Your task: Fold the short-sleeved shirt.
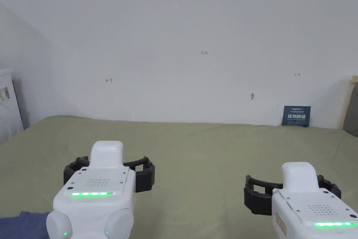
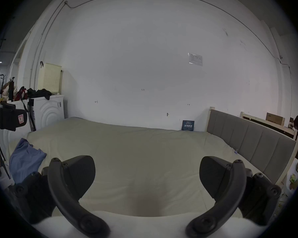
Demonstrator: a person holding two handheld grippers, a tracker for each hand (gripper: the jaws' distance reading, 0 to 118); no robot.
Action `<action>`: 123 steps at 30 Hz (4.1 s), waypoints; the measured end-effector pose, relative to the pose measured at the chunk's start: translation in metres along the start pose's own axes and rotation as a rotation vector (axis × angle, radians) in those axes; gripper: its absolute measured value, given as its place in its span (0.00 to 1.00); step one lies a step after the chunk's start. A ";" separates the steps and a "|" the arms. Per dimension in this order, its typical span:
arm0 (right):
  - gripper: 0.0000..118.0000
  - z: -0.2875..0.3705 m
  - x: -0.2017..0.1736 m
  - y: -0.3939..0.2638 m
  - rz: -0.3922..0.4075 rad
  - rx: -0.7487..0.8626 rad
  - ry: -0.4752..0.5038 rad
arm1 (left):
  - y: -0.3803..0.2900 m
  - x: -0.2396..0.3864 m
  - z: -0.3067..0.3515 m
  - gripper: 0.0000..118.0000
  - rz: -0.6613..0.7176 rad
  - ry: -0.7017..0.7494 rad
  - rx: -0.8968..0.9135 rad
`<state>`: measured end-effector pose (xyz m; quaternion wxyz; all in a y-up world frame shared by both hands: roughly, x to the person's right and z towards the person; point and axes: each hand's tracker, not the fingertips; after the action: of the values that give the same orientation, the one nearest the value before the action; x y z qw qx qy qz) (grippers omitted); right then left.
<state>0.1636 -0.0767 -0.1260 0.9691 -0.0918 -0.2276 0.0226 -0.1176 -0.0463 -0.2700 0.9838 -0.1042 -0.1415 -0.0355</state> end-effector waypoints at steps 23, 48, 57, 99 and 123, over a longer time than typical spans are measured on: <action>0.01 -0.016 -0.026 -0.002 0.012 0.008 0.014 | -0.006 -0.032 -0.006 0.00 -0.001 -0.015 -0.040; 0.01 -0.040 -0.252 0.000 0.007 -0.068 0.627 | -0.039 -0.259 0.083 0.00 0.094 0.539 -0.158; 0.01 -0.041 -0.261 -0.005 0.025 -0.086 0.647 | -0.053 -0.261 0.070 0.00 0.119 0.512 -0.190; 0.02 -0.095 -0.235 -0.080 0.069 -0.350 0.561 | -0.191 -0.303 -0.165 0.02 0.198 0.258 -0.803; 0.02 -0.038 0.038 -0.067 -0.063 -0.296 0.077 | 0.015 0.125 -0.192 0.02 -0.133 -0.487 -0.462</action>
<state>0.2145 -0.1461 -0.1306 0.9532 -0.2274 -0.1940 -0.0452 0.0553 -0.0776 -0.4179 0.8670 -0.3205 -0.3669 -0.1048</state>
